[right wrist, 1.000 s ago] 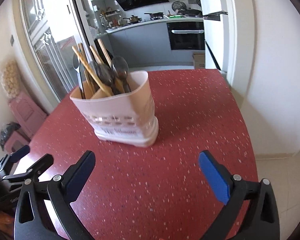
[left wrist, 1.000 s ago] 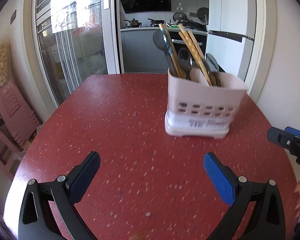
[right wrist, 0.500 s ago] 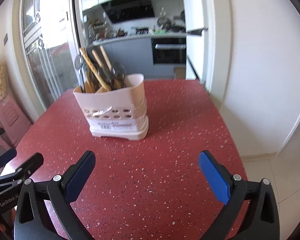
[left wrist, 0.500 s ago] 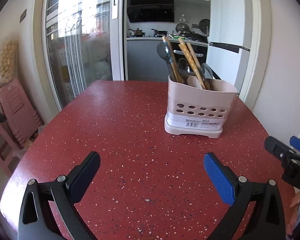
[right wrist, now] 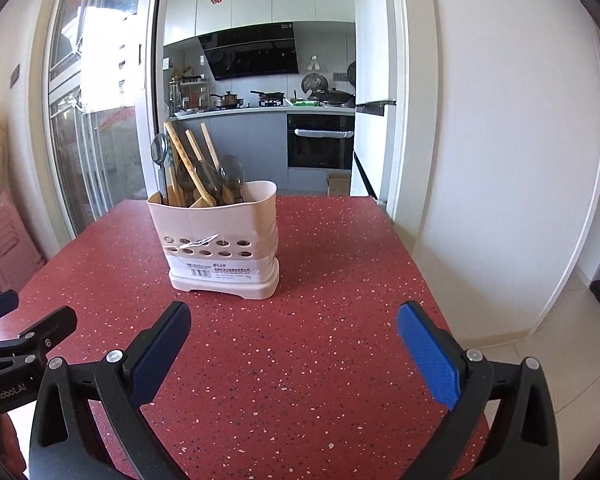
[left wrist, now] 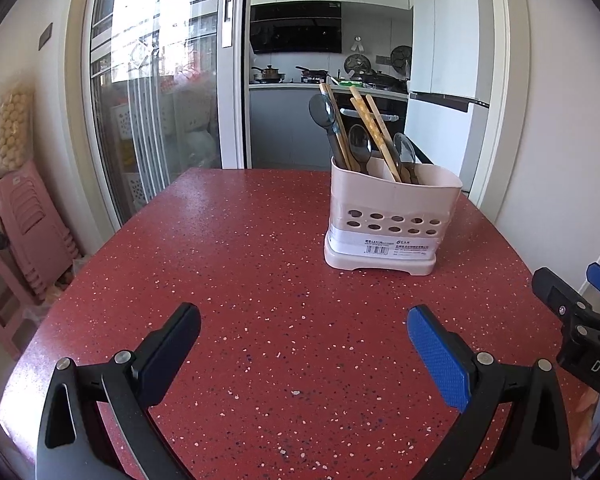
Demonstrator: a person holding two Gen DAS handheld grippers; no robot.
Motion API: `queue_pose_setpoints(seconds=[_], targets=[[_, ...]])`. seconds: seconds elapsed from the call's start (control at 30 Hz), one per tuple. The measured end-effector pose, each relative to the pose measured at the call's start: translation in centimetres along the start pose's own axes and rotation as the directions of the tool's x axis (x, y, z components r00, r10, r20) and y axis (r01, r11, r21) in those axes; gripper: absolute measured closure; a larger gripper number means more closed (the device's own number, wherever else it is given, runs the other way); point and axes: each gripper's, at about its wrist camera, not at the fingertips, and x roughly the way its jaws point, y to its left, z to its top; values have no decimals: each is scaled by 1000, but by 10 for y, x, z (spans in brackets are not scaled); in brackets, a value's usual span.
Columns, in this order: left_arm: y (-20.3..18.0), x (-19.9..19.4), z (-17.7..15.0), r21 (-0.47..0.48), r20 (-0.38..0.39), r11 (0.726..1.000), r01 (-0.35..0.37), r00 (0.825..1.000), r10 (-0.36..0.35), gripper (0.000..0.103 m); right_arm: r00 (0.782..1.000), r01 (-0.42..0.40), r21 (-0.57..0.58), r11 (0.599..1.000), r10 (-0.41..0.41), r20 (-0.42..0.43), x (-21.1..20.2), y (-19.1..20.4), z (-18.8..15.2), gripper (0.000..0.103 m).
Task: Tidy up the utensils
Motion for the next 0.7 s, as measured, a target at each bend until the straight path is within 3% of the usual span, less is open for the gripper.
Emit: queue_pose_setpoints(seconds=[0.7], targets=[[-3,-3,-5,9,3,1000,1,1000,-1,0,1000,-10,9,1000,10,2,0,0,0,0]])
